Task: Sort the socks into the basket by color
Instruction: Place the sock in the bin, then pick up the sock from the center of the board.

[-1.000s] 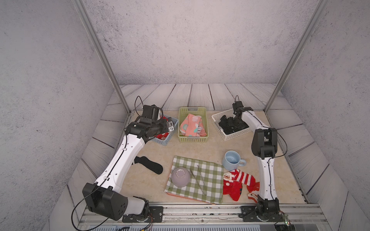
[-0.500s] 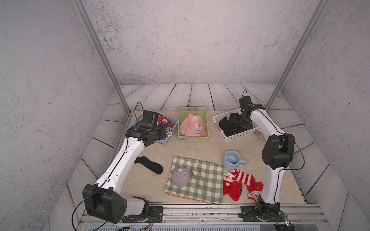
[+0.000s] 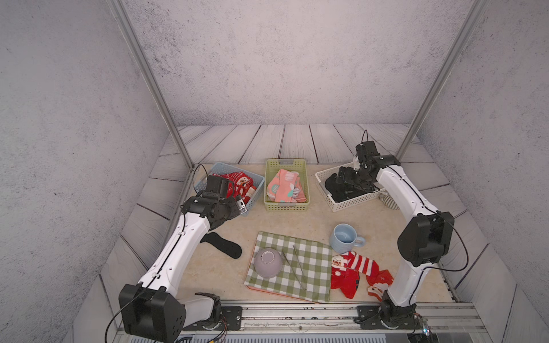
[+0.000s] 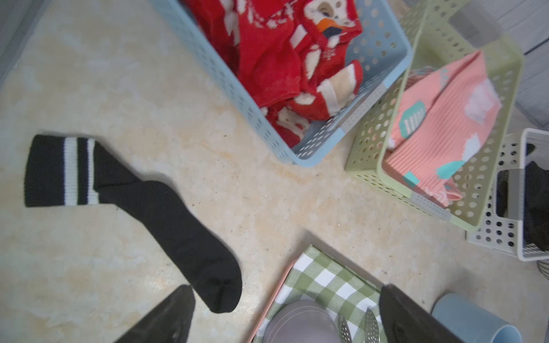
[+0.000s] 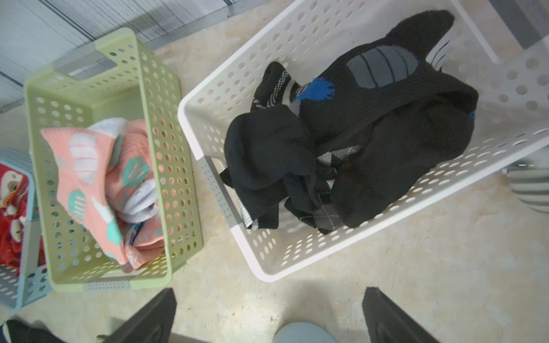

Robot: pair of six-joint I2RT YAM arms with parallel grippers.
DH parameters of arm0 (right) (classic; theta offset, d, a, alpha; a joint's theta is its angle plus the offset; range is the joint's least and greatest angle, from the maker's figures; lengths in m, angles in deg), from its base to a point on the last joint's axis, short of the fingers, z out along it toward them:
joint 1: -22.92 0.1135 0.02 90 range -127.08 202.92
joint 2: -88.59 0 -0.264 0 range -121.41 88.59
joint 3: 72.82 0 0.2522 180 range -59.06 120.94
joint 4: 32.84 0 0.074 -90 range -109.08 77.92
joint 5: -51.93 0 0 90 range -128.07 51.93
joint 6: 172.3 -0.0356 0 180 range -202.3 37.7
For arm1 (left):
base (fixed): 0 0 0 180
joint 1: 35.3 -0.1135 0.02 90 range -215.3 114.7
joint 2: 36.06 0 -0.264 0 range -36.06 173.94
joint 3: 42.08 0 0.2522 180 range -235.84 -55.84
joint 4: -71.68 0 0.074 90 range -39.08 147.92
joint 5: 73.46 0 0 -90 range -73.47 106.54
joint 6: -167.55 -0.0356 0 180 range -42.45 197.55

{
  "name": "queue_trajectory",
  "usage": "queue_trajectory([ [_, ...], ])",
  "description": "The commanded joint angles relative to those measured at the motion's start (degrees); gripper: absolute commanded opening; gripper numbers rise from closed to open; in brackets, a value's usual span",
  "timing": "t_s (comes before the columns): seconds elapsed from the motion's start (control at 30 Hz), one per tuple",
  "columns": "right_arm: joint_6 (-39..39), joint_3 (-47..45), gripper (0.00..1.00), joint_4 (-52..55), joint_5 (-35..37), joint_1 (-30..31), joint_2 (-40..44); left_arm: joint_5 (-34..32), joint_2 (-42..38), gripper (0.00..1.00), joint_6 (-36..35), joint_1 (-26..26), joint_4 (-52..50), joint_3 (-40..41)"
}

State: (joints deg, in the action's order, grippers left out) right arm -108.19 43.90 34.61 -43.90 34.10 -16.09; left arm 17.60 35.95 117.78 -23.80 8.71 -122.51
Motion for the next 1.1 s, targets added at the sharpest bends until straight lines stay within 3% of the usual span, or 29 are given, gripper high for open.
queue_trajectory([
  [0.0,0.9,-1.5,0.99,1.5,-2.2,1.0,4.7,-2.4,-1.4,1.00,3.6,-2.4,-3.1,3.0],
  [0.23,2.7,-3.0,0.99,2.2,-1.2,2.7,8.4,-1.0,-0.5,1.00,7.8,-6.6,0.2,10.9],
  [0.47,3.0,-3.7,0.99,2.0,-1.0,2.7,9.5,1.6,9.2,0.94,10.0,-6.4,2.5,14.2],
  [0.6,3.0,-3.6,0.99,1.9,-1.3,2.7,9.7,2.8,11.3,0.87,11.4,-6.2,7.1,18.2],
  [0.83,3.0,-3.5,0.99,1.9,-1.2,2.7,9.3,3.4,13.7,0.84,14.0,-4.4,11.8,22.3],
  [1.07,3.0,-3.6,0.99,1.4,-1.7,2.6,9.3,4.7,18.4,0.78,11.9,-4.1,14.6,22.0],
])
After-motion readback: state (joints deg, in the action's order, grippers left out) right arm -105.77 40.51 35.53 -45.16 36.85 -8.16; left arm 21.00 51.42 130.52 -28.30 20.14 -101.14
